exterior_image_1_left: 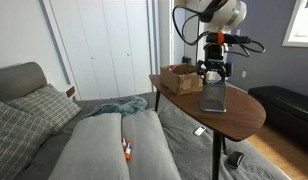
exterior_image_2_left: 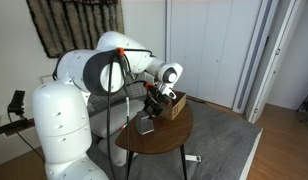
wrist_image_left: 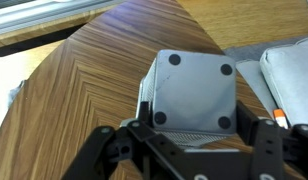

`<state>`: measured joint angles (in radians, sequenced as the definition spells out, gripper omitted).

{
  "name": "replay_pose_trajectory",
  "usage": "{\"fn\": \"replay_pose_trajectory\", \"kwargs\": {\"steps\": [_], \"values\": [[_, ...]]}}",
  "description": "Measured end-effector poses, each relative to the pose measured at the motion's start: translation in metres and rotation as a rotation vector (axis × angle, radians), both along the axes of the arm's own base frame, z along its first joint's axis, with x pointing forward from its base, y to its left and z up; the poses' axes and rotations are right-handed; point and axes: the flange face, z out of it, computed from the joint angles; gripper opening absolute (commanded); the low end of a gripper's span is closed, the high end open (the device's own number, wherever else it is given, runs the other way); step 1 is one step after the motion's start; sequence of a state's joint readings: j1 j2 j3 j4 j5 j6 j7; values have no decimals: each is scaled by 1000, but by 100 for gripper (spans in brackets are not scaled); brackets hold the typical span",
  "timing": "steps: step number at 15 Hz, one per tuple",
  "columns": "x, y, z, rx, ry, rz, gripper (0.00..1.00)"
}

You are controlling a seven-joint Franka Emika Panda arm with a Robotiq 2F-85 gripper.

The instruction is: Set the penholder upright on the table

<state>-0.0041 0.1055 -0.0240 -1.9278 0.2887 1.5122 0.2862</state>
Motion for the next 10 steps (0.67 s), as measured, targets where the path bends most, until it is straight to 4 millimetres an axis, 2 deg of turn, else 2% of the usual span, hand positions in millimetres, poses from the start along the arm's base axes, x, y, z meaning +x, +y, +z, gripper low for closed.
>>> {"fn": "replay_pose_trajectory", "kwargs": {"steps": [6, 10], "values": [[0, -20, 7, 34, -10, -67, 55], [-6, -15, 37, -5, -100, -56, 55]]}}
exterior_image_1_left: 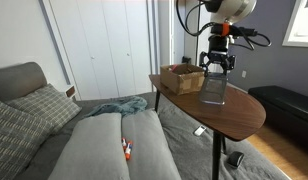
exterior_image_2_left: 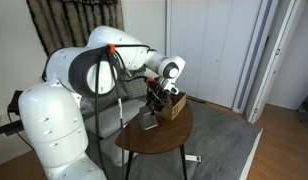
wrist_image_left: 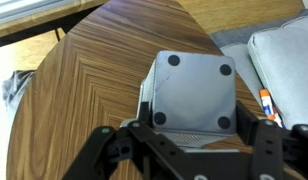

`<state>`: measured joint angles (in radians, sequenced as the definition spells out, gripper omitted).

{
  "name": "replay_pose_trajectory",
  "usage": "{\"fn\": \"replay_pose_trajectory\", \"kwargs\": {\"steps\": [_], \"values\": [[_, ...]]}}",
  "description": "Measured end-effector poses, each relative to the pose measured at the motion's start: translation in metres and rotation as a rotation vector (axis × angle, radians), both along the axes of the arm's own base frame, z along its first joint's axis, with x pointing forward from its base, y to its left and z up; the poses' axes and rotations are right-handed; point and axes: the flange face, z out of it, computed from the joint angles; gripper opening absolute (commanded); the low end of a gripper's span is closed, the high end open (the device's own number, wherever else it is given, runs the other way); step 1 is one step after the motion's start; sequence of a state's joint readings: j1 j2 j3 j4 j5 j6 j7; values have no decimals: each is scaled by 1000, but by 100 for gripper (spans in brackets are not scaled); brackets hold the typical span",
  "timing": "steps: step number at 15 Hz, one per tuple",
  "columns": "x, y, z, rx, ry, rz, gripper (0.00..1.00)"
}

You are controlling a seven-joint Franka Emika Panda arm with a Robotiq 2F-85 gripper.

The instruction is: Set the penholder upright on the table

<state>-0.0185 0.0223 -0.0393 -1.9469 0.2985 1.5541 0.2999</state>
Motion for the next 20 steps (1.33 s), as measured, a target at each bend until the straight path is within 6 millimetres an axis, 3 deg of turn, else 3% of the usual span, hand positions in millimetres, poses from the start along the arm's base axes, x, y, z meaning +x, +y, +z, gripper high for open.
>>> {"fn": "replay_pose_trajectory", "kwargs": {"steps": [4, 8, 13, 20], "values": [[-23, 18, 38, -94, -145, 42, 55], [-51, 36, 51, -212, -304, 74, 55], [-79, 48, 43, -311, -460, -7, 55], [-99, 38, 13, -491, -612, -130, 55]]}}
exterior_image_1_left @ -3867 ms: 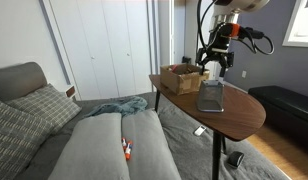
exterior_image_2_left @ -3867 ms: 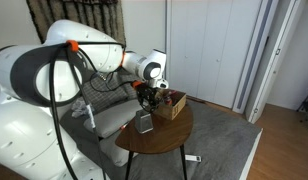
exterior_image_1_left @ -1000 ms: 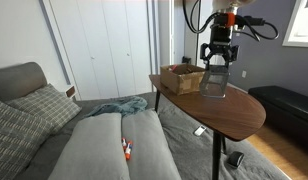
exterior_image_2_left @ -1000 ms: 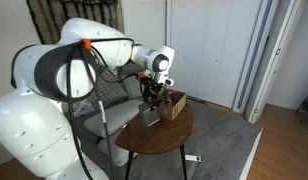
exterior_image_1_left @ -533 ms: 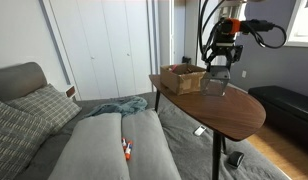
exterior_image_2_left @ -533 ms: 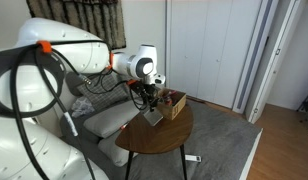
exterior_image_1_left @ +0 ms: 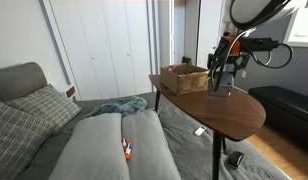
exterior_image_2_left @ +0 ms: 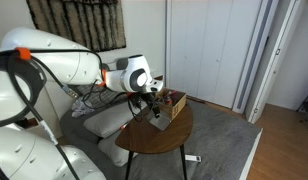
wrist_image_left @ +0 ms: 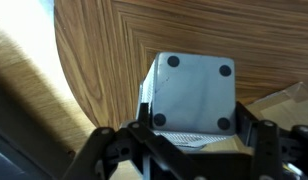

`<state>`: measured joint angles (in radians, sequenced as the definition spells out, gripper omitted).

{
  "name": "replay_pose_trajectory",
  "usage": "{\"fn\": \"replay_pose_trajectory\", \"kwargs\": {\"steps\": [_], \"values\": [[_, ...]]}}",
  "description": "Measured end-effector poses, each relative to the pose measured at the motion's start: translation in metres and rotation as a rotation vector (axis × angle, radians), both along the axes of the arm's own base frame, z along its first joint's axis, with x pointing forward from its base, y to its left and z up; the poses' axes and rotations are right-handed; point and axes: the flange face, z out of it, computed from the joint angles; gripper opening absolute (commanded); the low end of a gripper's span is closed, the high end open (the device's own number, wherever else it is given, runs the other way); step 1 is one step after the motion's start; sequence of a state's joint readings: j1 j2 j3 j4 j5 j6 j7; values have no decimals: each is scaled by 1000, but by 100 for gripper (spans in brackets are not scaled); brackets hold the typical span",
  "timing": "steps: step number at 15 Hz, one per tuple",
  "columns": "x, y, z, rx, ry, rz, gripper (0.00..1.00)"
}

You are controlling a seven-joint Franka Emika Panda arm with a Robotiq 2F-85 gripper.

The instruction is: Set the penholder upright on the table

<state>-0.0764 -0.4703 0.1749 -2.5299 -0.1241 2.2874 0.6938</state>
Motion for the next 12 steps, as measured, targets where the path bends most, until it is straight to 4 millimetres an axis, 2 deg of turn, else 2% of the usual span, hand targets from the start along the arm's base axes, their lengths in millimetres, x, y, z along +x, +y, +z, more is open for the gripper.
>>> {"fn": "replay_pose_trajectory", "kwargs": {"steps": [4, 5, 7, 12], "values": [[-5, 1, -13, -7, -37, -71, 55], [-6, 3, -13, -6, -48, -85, 95], [-7, 6, -15, -5, -65, -107, 100], [-9, 11, -20, -2, -61, -118, 100]]}}
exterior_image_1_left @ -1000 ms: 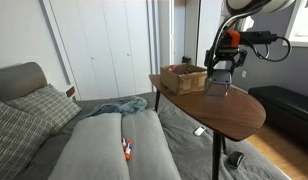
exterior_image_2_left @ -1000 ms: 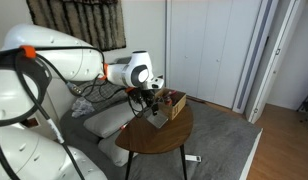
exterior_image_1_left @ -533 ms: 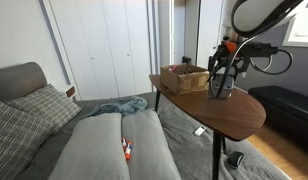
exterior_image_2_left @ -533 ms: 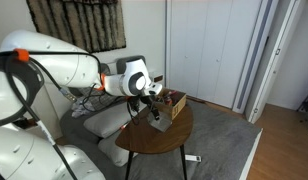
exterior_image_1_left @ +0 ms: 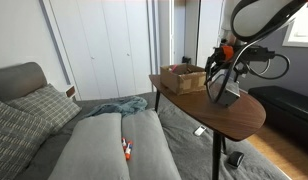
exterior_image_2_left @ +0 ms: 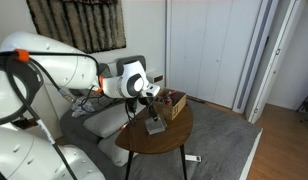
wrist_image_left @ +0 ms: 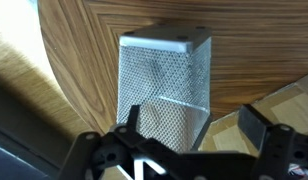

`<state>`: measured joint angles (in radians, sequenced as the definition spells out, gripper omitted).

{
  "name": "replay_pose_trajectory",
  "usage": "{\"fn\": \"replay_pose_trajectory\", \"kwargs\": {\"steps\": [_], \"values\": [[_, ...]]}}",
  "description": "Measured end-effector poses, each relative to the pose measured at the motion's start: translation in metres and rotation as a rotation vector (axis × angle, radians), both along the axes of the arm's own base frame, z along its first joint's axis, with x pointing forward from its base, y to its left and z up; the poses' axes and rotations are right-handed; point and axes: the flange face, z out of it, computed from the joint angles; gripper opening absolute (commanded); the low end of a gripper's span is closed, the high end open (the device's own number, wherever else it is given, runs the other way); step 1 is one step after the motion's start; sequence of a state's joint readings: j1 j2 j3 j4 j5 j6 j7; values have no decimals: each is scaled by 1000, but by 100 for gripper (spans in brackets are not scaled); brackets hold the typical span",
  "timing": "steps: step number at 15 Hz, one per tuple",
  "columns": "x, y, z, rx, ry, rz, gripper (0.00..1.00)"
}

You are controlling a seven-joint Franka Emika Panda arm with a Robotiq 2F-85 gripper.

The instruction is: Set the penholder upright on the table

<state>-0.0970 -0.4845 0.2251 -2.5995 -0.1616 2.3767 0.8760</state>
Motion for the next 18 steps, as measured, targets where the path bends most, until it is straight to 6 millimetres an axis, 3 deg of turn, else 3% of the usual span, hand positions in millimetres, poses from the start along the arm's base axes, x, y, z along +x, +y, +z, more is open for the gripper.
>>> {"fn": "replay_pose_trajectory", "kwargs": {"steps": [5, 11, 18], "values": [[1, -12, 8, 15, -16, -25, 100], [5, -66, 26, 83, -9, -95, 100], [15, -112, 21, 238, 95, -147, 100]]}}
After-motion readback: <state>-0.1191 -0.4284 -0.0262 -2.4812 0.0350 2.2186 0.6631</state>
